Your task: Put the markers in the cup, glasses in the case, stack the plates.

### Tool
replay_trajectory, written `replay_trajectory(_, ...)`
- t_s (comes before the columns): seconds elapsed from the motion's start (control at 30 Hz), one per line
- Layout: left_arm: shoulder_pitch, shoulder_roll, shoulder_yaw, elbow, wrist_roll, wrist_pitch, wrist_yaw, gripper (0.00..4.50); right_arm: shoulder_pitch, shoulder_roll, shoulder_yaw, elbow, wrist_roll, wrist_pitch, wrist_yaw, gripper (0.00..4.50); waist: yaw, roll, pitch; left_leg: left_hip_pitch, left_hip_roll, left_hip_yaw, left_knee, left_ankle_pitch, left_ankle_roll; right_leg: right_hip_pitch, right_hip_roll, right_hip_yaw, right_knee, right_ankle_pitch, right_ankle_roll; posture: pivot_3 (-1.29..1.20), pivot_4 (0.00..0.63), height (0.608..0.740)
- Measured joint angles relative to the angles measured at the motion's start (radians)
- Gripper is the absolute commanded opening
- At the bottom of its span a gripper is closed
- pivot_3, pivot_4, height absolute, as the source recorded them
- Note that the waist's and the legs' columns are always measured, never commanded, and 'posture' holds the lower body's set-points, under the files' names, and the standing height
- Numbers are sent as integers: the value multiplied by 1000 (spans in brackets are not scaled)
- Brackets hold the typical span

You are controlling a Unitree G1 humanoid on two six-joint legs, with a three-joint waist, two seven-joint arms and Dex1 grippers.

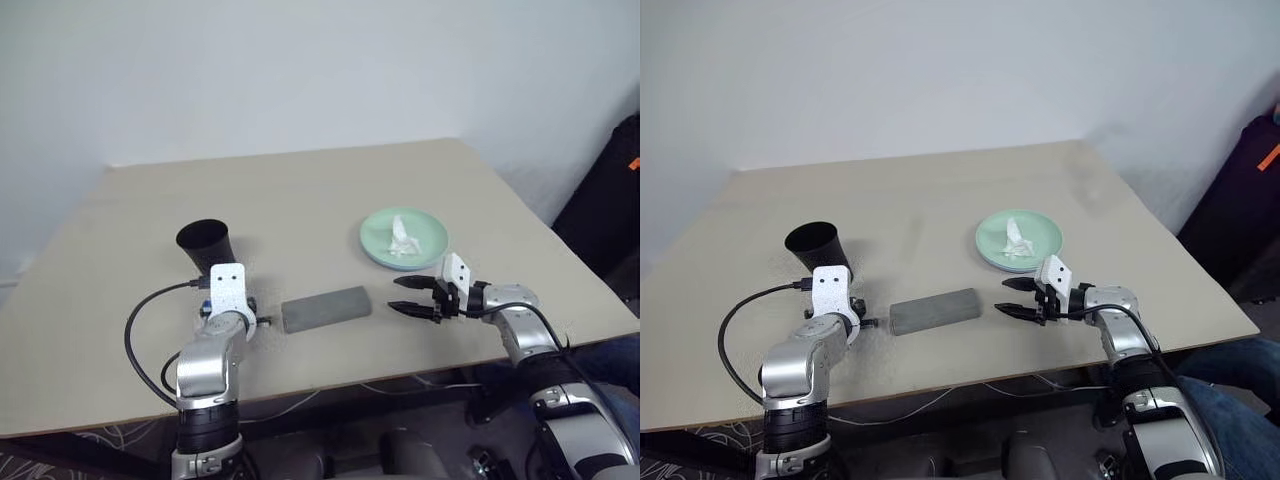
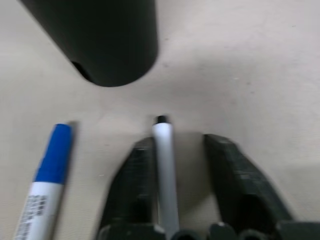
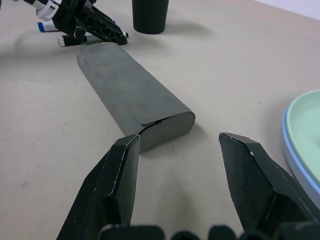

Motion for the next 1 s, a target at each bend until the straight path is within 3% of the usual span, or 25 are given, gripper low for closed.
replay_trajectory(0.03,0,0,9,-1,-1,2,3,50,0,0,0,0,0,0,-1,2750,-2,0,0,0,0,0,0,0,0,0,0,0,0,0,0,0,0,740)
replay_trajectory(0.33,-3,37,-20,-3,-17,-37,-51,19,0,-1,0,0,0,0,-5,2750,-13,-1,1,0,0,0,-1,0,0,0,0,0,0,0,0,0,0,740)
replay_trajectory(0.53,-4,131,-142,-32,-95,-328,-268,19,-1,-1,0,0,0,0,-12,2750,-15,-1,1,0,0,1,-4,-1,-2,0,0,0,-2,0,0,0,0,740)
replay_trajectory(0.67,-68,164,-132,12,-120,-537,-324,19,-2,-1,0,0,-1,1,-12,2750,-15,-1,1,0,1,1,-4,1,1,-1,0,0,-3,0,0,0,0,740)
replay_trajectory(0.83,-194,231,-74,197,-68,-854,-266,19,-12,0,0,2,-1,0,-13,2750,-15,-1,1,1,1,1,-4,1,1,0,0,0,-2,0,0,0,0,740)
replay_trajectory(1.0,-317,323,-55,531,25,-1125,-155,19,-24,2,0,5,-2,0,-13,2750,-12,-2,1,1,0,1,-4,1,1,-1,0,0,-3,0,0,0,0,740)
